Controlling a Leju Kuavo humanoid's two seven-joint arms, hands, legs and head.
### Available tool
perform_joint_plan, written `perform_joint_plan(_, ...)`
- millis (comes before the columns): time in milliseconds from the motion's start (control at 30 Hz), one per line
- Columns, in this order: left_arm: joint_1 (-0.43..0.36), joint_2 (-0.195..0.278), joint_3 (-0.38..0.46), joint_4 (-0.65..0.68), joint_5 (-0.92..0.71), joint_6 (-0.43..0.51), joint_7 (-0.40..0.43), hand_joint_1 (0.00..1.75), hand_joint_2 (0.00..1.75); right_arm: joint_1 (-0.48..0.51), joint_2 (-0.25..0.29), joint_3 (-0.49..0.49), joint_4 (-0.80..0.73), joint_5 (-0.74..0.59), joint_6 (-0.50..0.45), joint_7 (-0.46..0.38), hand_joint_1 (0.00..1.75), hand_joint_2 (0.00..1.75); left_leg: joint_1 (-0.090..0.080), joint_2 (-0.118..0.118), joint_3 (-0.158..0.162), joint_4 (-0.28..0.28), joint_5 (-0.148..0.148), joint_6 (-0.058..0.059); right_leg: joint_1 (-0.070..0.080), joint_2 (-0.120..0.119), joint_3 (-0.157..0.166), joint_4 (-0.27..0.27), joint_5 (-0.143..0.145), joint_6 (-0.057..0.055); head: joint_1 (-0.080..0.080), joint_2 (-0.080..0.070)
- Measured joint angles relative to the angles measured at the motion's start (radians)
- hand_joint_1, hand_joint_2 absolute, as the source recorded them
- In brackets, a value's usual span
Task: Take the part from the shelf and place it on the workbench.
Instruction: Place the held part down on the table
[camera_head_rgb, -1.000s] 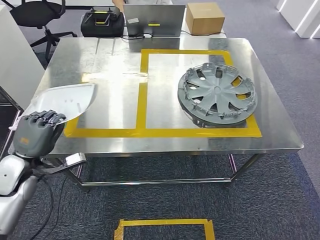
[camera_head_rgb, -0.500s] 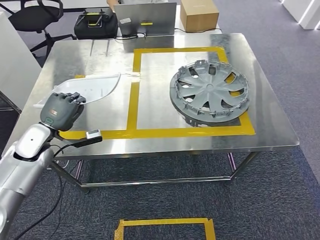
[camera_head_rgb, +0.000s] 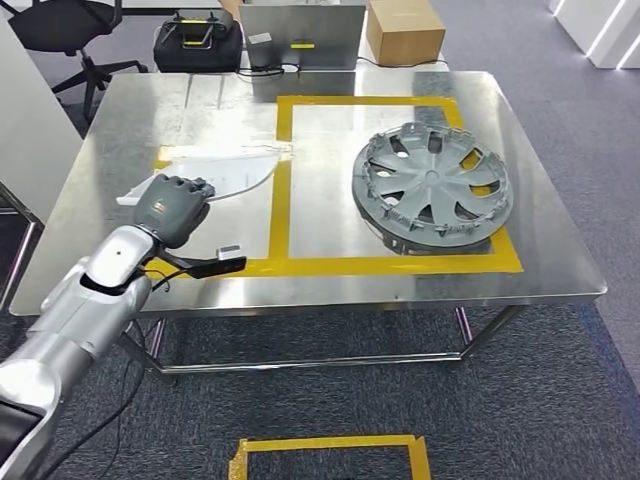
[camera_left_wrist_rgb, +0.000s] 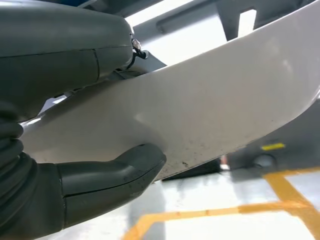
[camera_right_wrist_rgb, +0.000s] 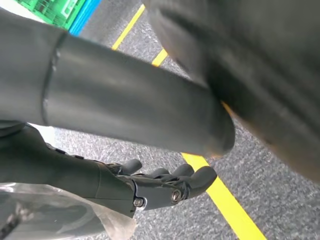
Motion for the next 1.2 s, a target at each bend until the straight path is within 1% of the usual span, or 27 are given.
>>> perform_joint_plan(33, -0.002, -0.013, -0.008, 0.012, -0.005, -0.006, 0.007, 1.75, 1.75, 0.000, 0.000, 0.000, 0.000, 0.001, 0.000, -0.001, 0.00, 0.00, 0.000, 0.000, 0.001, 0.000, -0.001, 0.000, 0.000, 0.000, -0.019, 0.027, 0.002, 0.001, 0.000, 0.000)
perform_joint_plan(67, -0.004, -0.025, -0.015, 0.023, -0.008, -0.011, 0.014, 1.75, 1.75, -0.001, 0.000, 0.000, 0.000, 0.002, 0.001, -0.002, 0.00, 0.00, 0.000, 0.000, 0.002, 0.000, -0.002, 0.000, 0.000, -0.001, -0.018, 0.010, 0.024, 0.001, 0.001, 0.000)
perform_joint_plan(133, -0.012, -0.042, -0.025, 0.044, -0.013, -0.014, 0.029, 1.75, 1.75, -0.001, 0.000, 0.000, -0.001, 0.004, 0.006, -0.002, 0.00, 0.00, -0.001, 0.000, 0.006, 0.001, -0.005, -0.004, 0.000, -0.003, 0.035, -0.119, 0.100, -0.003, 0.001, 0.000)
perform_joint_plan(167, -0.020, -0.047, -0.028, 0.056, -0.014, -0.012, 0.036, 1.75, 1.75, -0.001, 0.000, 0.000, -0.001, 0.005, 0.009, -0.001, 0.00, 0.00, -0.003, 0.000, 0.007, 0.002, -0.008, -0.008, 0.000, -0.005, 0.070, -0.190, 0.127, -0.006, 0.001, 0.000)
perform_joint_plan(200, -0.028, -0.051, -0.031, 0.071, -0.016, -0.008, 0.042, 1.75, 1.75, -0.001, 0.000, 0.000, -0.001, 0.006, 0.014, 0.000, 0.00, 0.00, -0.006, 0.000, 0.006, 0.003, -0.009, -0.013, 0.001, -0.006, 0.094, -0.237, 0.141, -0.009, 0.000, 0.000)
perform_joint_plan(233, -0.036, -0.052, -0.032, 0.086, -0.017, -0.004, 0.047, 1.75, 1.75, -0.001, 0.000, 0.000, -0.001, 0.006, 0.017, 0.001, 0.00, 0.00, -0.008, 0.001, 0.006, 0.004, -0.010, -0.017, 0.002, -0.006, 0.107, -0.260, 0.143, -0.013, 0.000, 0.000)
perform_joint_plan(300, -0.045, -0.054, -0.036, 0.116, -0.022, 0.000, 0.055, 0.87, 1.75, 0.000, 0.000, 0.000, -0.001, 0.005, 0.022, 0.000, 0.00, 0.00, -0.010, 0.001, 0.006, 0.004, -0.010, -0.025, 0.002, -0.005, 0.112, -0.262, 0.141, -0.023, 0.000, 0.000)
perform_joint_plan(367, -0.049, -0.054, -0.040, 0.141, -0.027, -0.004, 0.063, 0.00, 1.75, 0.001, 0.000, 0.000, -0.001, 0.004, 0.025, -0.002, 0.00, 0.00, -0.008, 0.001, -0.001, 0.025, -0.029, -0.034, 0.000, -0.006, 0.114, -0.264, 0.141, -0.036, -0.001, 0.000)
perform_joint_plan(400, -0.052, -0.054, -0.042, 0.153, -0.031, -0.008, 0.066, 0.00, 1.75, 0.000, 0.000, 0.000, -0.001, 0.004, 0.027, -0.003, 0.00, 0.00, -0.007, 0.001, -0.017, 0.062, -0.053, -0.039, -0.002, -0.006, 0.115, -0.265, 0.142, -0.041, -0.001, 0.000)
perform_joint_plan(433, -0.055, -0.054, -0.044, 0.163, -0.034, -0.010, 0.069, 0.00, 1.75, 0.000, 0.000, 0.000, -0.001, 0.005, 0.028, -0.006, 0.00, 0.00, -0.007, 0.001, -0.042, 0.121, -0.084, -0.042, -0.002, -0.007, 0.116, -0.265, 0.142, -0.045, -0.002, 0.000)
perform_joint_plan(500, -0.057, -0.053, -0.049, 0.181, -0.039, -0.008, 0.075, 0.00, 0.87, -0.001, 0.001, 0.000, -0.001, 0.005, 0.030, -0.015, 0.00, 0.00, -0.007, 0.001, -0.102, 0.254, -0.139, -0.045, 0.000, -0.007, 0.116, -0.265, 0.141, -0.049, -0.002, 0.000)
perform_joint_plan(533, -0.057, -0.053, -0.052, 0.189, -0.042, -0.005, 0.078, 0.00, 0.44, 0.000, 0.001, 0.000, -0.001, 0.005, 0.031, -0.020, 0.00, 0.00, -0.007, 0.001, -0.119, 0.290, -0.145, -0.044, 0.001, -0.006, 0.117, -0.264, 0.140, -0.050, -0.002, 0.000)
perform_joint_plan(567, -0.057, -0.052, -0.054, 0.195, -0.045, 0.001, 0.080, 0.00, 0.00, 0.000, 0.002, 0.000, -0.001, 0.005, 0.031, -0.023, 0.00, 0.00, -0.007, 0.001, -0.118, 0.287, -0.130, -0.042, 0.002, -0.004, 0.118, -0.264, 0.140, -0.050, -0.002, 0.000)
perform_joint_plan(600, -0.058, -0.051, -0.056, 0.199, -0.047, 0.008, 0.080, 0.00, 0.00, 0.000, 0.002, 0.000, -0.001, 0.005, 0.031, -0.025, 0.00, 0.00, -0.008, 0.001, -0.099, 0.244, -0.099, -0.037, 0.003, -0.002, 0.120, -0.264, 0.140, -0.051, -0.002, 0.000)
perform_joint_plan(667, -0.064, -0.050, -0.058, 0.204, -0.054, 0.020, 0.082, 0.00, 0.00, 0.001, 0.003, 0.000, -0.001, 0.006, 0.031, -0.026, 0.00, 0.00, -0.012, 0.001, -0.037, 0.106, -0.028, -0.022, 0.007, -0.001, 0.123, -0.264, 0.138, -0.049, -0.001, 0.000)
perform_joint_plan(700, -0.068, -0.050, -0.059, 0.207, -0.057, 0.025, 0.084, 0.00, 0.00, 0.000, 0.004, 0.000, -0.001, 0.006, 0.031, -0.027, 0.00, 0.00, -0.015, 0.001, -0.013, 0.051, -0.010, -0.016, 0.008, -0.001, 0.122, -0.263, 0.138, -0.047, -0.001, 0.000)
perform_joint_plan(733, -0.071, -0.050, -0.060, 0.209, -0.059, 0.027, 0.086, 0.00, 0.00, 0.000, 0.005, 0.000, -0.001, 0.006, 0.030, -0.027, 0.00, 0.00, -0.018, 0.000, -0.001, 0.019, -0.003, -0.012, 0.008, -0.001, 0.119, -0.262, 0.139, -0.043, 0.000, 0.000)
perform_joint_plan(833, -0.075, -0.050, -0.062, 0.216, -0.056, 0.035, 0.087, 0.00, 0.00, -0.001, 0.006, 0.000, -0.001, 0.006, 0.029, -0.026, 0.00, 0.00, -0.018, -0.001, 0.005, -0.003, -0.002, -0.007, 0.006, -0.002, 0.113, -0.263, 0.140, -0.027, 0.000, 0.000)
perform_joint_plan(867, -0.076, -0.051, -0.062, 0.218, -0.054, 0.039, 0.087, 0.00, 0.00, 0.000, 0.006, 0.000, -0.001, 0.007, 0.028, -0.025, 0.00, 0.00, -0.015, 0.000, 0.008, -0.009, 0.001, -0.003, 0.006, -0.003, 0.108, -0.253, 0.130, -0.021, 0.000, 0.000)
perform_joint_plan(900, -0.078, -0.051, -0.062, 0.219, -0.052, 0.042, 0.086, 0.00, 0.00, 0.000, 0.006, 0.000, -0.001, 0.007, 0.027, -0.024, 0.00, 0.00, -0.012, 0.001, 0.011, -0.014, 0.005, 0.001, 0.006, -0.003, 0.094, -0.224, 0.111, -0.015, 0.002, 0.000)
perform_joint_plan(933, -0.080, -0.053, -0.062, 0.221, -0.052, 0.044, 0.084, 0.00, 0.00, 0.001, 0.006, 0.000, -0.001, 0.007, 0.027, -0.024, 0.00, 0.00, -0.010, 0.001, 0.013, -0.017, 0.007, 0.004, 0.004, -0.003, 0.071, -0.175, 0.083, -0.010, 0.003, 0.000)
perform_joint_plan(1000, -0.079, -0.057, -0.063, 0.224, -0.052, 0.045, 0.079, 0.00, 0.00, 0.001, 0.006, 0.000, -0.001, 0.008, 0.028, -0.022, 0.00, 0.00, -0.010, 0.002, 0.011, -0.017, 0.010, 0.007, 0.001, -0.003, 0.012, -0.042, 0.022, 0.001, 0.005, 0.000)
perform_joint_plan(1033, -0.077, -0.058, -0.063, 0.226, -0.051, 0.046, 0.078, 0.00, 0.00, 0.001, 0.006, 0.000, -0.001, 0.009, 0.028, -0.021, 0.00, 0.00, -0.009, 0.002, 0.011, -0.016, 0.011, 0.007, -0.001, -0.004, -0.008, 0.003, 0.008, 0.005, 0.005, 0.000)
perform_joint_plan(1067, -0.075, -0.059, -0.064, 0.228, -0.050, 0.047, 0.076, 0.00, 0.00, 0.001, 0.006, 0.000, -0.001, 0.009, 0.028, -0.020, 0.00, 0.00, -0.008, 0.002, 0.010, -0.014, 0.012, 0.007, -0.002, -0.004, -0.010, 0.011, 0.014, 0.008, 0.005, 0.000)
perform_joint_plan(1100, -0.075, -0.061, -0.064, 0.229, -0.046, 0.051, 0.073, 0.00, 0.00, 0.001, 0.006, 0.000, -0.001, 0.011, 0.028, -0.019, 0.00, 0.00, -0.007, 0.002, 0.010, -0.013, 0.012, 0.006, -0.004, -0.004, 0.011, -0.025, 0.038, 0.011, 0.005, 0.000)
perform_joint_plan(1133, -0.075, -0.062, -0.063, 0.230, -0.038, 0.057, 0.069, 0.00, 0.00, 0.001, 0.006, 0.000, -0.001, 0.012, 0.028, -0.019, 0.00, 0.00, -0.006, 0.002, 0.010, -0.010, 0.011, 0.005, -0.006, -0.005, 0.048, -0.092, 0.074, 0.013, 0.005, 0.000)
perform_joint_plan(1200, -0.079, -0.064, -0.058, 0.230, -0.017, 0.077, 0.059, 0.00, 0.00, 0.000, 0.006, 0.000, -0.001, 0.016, 0.028, -0.018, 0.00, 0.00, -0.008, 0.001, 0.005, -0.001, 0.009, -0.004, -0.008, -0.005, 0.118, -0.219, 0.117, 0.011, 0.005, 0.000)
